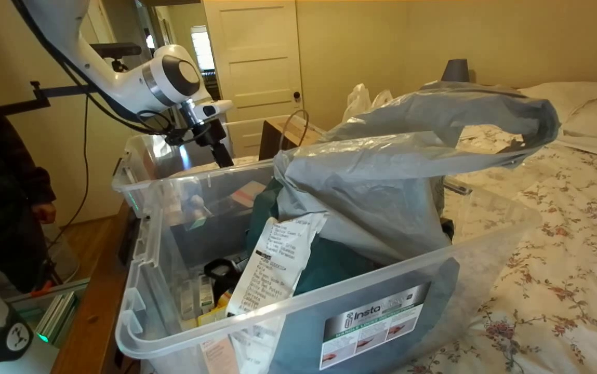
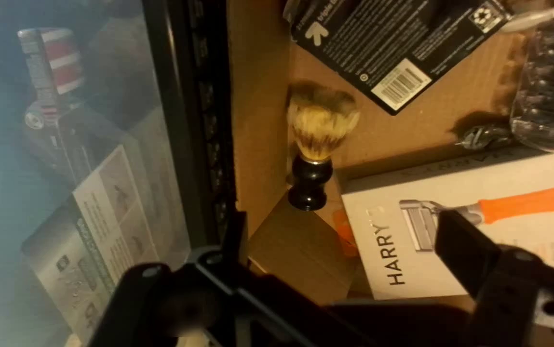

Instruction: Take the brush out of the container on the left and put it in the container on the right.

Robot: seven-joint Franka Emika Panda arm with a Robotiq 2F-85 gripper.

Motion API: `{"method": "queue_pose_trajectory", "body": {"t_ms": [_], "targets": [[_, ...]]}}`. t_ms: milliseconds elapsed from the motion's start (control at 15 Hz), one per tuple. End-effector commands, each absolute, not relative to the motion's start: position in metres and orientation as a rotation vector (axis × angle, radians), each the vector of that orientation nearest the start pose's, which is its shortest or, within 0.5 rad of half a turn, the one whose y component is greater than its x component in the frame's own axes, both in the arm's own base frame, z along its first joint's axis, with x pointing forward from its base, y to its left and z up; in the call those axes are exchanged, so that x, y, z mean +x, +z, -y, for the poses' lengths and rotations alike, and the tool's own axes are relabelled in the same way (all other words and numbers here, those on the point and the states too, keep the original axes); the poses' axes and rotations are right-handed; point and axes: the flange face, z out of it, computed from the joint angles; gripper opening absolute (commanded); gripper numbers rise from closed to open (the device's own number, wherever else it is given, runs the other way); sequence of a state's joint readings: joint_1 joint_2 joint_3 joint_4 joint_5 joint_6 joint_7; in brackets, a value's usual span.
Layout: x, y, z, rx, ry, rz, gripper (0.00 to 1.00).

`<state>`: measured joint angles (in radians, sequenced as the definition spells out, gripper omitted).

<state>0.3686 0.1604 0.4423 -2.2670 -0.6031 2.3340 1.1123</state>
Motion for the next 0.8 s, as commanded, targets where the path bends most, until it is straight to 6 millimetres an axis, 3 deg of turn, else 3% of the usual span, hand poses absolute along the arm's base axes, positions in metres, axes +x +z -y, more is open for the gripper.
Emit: {"method": "queue_pose_trajectory", "body": {"t_ms": [0, 67, 333, 533, 733], "targets": [[0.388, 0.282, -0.415, -3.358, -0.324, 0.279, 1.00], [0.373, 0.289, -0.398, -3.355, -0.402, 0.258, 1.00], [0.384, 0.281, -0.412, -3.351, -0.361, 0.280, 1.00], [0.406, 0.248, -0.410, -3.353, -0.379, 0.279, 1.00], [0.419, 0.216, -0.404, -3.353, -0.289, 0.340, 1.00]]}}
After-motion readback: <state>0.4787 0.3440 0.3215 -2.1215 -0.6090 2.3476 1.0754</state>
